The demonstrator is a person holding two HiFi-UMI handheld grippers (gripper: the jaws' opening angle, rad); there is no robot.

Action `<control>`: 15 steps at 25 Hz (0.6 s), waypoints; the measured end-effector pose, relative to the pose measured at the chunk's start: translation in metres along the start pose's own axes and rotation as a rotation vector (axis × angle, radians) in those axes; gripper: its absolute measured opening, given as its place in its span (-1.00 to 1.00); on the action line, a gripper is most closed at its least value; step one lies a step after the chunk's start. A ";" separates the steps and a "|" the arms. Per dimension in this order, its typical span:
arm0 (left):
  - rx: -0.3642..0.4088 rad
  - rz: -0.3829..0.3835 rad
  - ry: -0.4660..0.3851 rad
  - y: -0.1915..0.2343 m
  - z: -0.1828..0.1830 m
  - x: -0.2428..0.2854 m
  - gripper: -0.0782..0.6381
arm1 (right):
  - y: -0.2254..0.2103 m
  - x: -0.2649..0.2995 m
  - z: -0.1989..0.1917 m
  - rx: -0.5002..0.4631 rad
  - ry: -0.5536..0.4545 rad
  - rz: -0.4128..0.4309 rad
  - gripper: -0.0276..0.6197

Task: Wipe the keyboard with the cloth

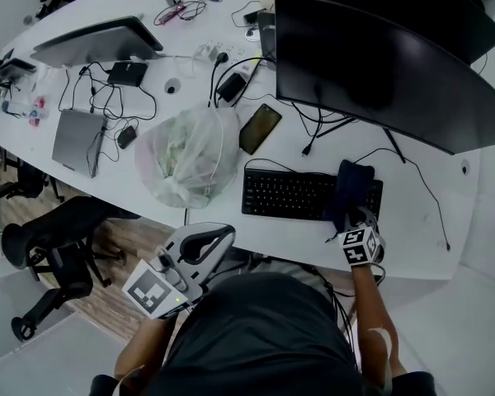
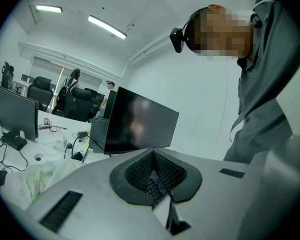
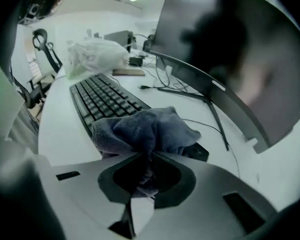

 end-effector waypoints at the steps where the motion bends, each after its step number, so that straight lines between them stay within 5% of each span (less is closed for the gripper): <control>1: -0.004 0.003 0.001 0.003 -0.001 -0.001 -0.77 | -0.009 -0.003 -0.007 0.013 0.019 -0.038 -0.79; 3: -0.017 0.006 0.006 0.007 -0.004 -0.001 -0.77 | -0.002 -0.008 0.002 0.042 -0.038 -0.028 -0.79; 8: -0.007 -0.030 0.004 0.006 0.003 0.009 -0.77 | 0.082 0.001 0.053 -0.092 -0.166 0.230 -0.79; 15: 0.016 -0.011 -0.004 0.020 -0.001 0.000 -0.77 | 0.006 -0.012 -0.007 0.027 0.005 -0.031 -0.79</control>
Point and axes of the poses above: the fingertips, and each gripper's own axes: x forward along the fingers, y to its left, z out of its top, the point moved 6 cm from there along -x, backward along the fingers, and after that the axes turned 2 degrees about y, right-handed, at the moved point
